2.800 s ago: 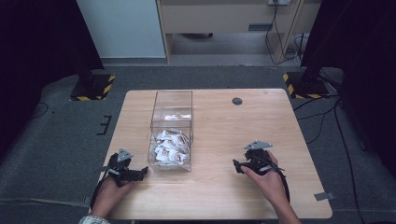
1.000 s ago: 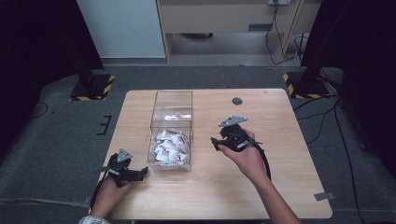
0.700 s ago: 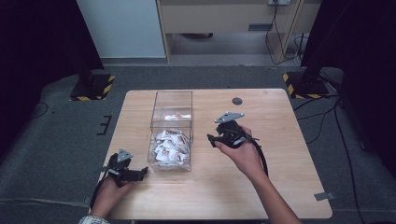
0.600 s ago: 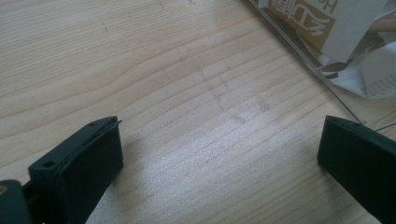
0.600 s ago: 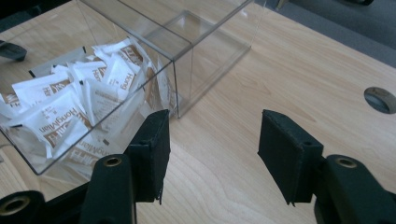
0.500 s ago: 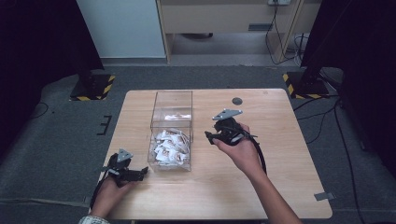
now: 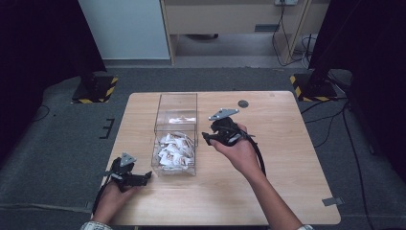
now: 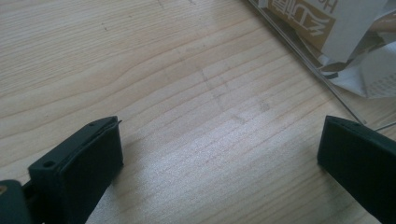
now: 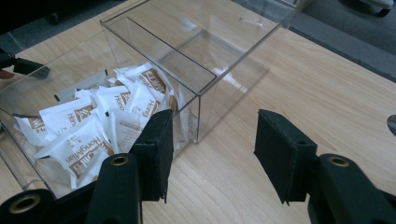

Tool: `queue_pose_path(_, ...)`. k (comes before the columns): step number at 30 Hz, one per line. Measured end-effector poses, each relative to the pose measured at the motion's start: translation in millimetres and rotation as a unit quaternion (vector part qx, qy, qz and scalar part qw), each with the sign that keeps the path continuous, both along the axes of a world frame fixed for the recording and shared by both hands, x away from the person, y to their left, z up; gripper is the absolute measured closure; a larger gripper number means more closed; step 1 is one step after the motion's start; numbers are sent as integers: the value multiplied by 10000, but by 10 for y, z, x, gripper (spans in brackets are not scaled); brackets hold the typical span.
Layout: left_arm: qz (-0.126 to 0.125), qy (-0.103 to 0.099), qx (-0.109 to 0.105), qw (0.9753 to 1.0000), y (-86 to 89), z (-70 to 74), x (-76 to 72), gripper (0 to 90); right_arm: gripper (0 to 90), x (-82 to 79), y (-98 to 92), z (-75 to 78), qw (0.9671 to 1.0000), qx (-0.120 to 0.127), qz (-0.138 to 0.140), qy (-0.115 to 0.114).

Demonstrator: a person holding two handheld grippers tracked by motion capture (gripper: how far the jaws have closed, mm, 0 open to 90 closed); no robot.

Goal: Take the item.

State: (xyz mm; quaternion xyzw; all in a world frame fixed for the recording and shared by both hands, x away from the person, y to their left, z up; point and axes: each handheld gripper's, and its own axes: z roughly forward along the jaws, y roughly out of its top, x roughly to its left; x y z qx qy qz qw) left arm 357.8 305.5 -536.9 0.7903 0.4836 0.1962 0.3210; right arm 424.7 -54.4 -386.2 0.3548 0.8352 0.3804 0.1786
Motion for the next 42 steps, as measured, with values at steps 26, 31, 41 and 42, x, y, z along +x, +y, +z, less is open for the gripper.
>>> queue_pose_path(26,-23,3,-5,10000,4,0,4,0,573,-41,512,-94,9981,-237,565,-48)
queue_pose_path(31,-22,4,-6,10000,3,0,4,0,610,-48,591,-139,9976,-220,662,-13)
queue_pose_path(41,-22,3,-5,10000,4,0,4,0,649,-79,726,-300,9961,-245,836,101)
queue_pose_path(42,-24,4,-4,10000,4,1,4,0,647,-79,740,-327,9959,-252,859,122)
